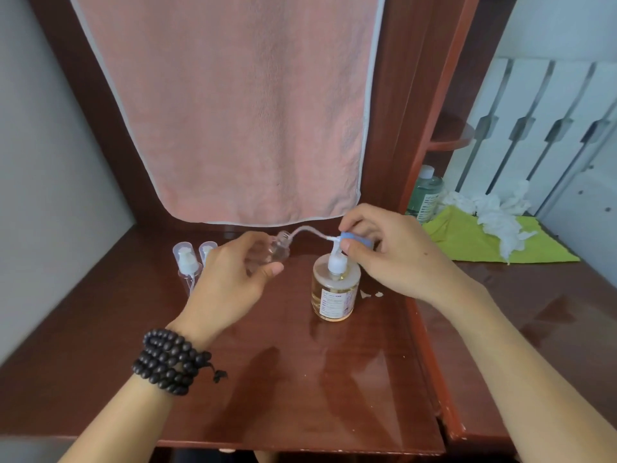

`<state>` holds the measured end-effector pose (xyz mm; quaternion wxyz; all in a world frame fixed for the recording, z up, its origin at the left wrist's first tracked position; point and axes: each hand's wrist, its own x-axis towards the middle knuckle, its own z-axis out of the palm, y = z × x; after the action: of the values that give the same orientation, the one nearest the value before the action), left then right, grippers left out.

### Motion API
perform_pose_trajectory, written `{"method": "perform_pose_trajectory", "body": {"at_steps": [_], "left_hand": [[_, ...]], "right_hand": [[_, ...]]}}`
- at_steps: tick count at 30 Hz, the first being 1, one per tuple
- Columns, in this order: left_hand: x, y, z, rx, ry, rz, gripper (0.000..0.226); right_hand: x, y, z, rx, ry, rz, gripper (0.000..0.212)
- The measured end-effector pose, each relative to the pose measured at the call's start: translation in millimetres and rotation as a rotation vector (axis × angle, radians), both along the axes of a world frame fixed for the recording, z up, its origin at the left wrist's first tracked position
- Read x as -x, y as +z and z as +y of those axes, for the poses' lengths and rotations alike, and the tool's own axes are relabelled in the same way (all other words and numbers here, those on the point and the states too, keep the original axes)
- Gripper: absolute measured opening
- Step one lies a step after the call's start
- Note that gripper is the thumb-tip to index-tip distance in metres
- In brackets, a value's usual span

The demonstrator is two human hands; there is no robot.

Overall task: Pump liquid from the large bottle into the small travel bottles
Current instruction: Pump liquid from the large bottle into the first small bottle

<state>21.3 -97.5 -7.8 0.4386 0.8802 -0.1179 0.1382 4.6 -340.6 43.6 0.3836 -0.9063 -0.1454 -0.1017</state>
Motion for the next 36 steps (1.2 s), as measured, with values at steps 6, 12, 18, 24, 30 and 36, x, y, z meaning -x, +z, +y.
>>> {"method": "perform_pose_trajectory", "body": {"at_steps": [6,12,18,24,30,36], "left_hand": [[12.8,-4.5,24.0,0.208,0.141,0.045,0.032],[24.6,-12.6,22.6,0.219,0.082,0.057,0.034],[28.3,-18.2,18.1,0.202,-0.028,0.091,0.032],[23.5,-25.0,12.7,0.195,-0.062,0.079,0.032],[17.9,-27.9,11.0,0.184,-0.084,0.078,0.032],[4.6,-27.3,-2.7,0.101,-0.093,0.096,0.032]], "right_hand": [[18.8,-38.1,16.4,0.106,0.035,0.189,0.008],[25.7,-110.2,46.6,0.35,0.032,0.249,0.018],[23.1,-135.1,63.2,0.37,-0.102,0.192,0.026],[16.7,-148.0,73.2,0.326,-0.091,0.287,0.036],[20.3,-122.4,67.9,0.317,-0.106,0.269,0.041],[5.2,-56.8,35.3,0.231,-0.221,-0.055,0.022]]}}
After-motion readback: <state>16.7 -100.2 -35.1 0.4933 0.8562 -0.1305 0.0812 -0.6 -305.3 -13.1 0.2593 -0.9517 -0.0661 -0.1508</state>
